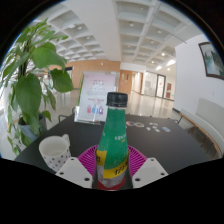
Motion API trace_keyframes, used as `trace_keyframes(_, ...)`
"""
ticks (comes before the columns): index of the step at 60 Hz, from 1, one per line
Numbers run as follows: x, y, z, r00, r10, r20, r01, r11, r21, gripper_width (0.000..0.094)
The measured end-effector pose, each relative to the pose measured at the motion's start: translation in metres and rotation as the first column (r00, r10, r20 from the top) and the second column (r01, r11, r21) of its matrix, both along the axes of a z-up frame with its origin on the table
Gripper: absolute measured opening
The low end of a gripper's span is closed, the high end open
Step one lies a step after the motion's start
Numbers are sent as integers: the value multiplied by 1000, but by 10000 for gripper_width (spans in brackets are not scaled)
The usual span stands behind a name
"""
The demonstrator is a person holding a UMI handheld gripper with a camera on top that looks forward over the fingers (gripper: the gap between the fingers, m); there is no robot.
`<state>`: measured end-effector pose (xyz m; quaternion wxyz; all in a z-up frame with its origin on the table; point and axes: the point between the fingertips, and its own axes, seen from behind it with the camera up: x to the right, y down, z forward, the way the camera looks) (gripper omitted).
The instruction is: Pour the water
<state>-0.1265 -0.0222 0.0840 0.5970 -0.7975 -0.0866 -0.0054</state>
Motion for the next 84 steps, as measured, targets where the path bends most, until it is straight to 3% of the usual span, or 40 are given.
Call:
trace_keyframes(2,4,-6,-16,1000,-1,0,1,1000,-29,396)
trace_keyframes(3,4,-4,-4,1000,3,-10,-3,1000,29,400)
trace_keyframes(8,3,-5,-5,1000,-5,-22,7,999,54,407)
trace_keyframes(13,3,-4,-9,999,-21,-45,23,999,43,498)
trace_keyframes(15,2,-3,-8,999,-21,-38,23,999,41,548)
trace_keyframes(19,6,-11,-23,1000,-25,-9,25,998,-54,704)
trace_keyframes(21,4,-16,-28,1000,-18,-5,18,996,-90,878)
trace_keyframes(24,6,-22,-24,1000,-23,-13,22,995,-93,844)
trace_keyframes(34,17,-66,-2,997,-71,4,71,993,-90,854)
trace_keyframes(56,24,-227,49,986,-163,-14,162,984,-78,854)
trace_keyframes(70,7,-302,60,992,-126,10,126,989,-71,852)
trace_keyframes(84,6,-320,68,992,-124,-13,123,991,-45,850)
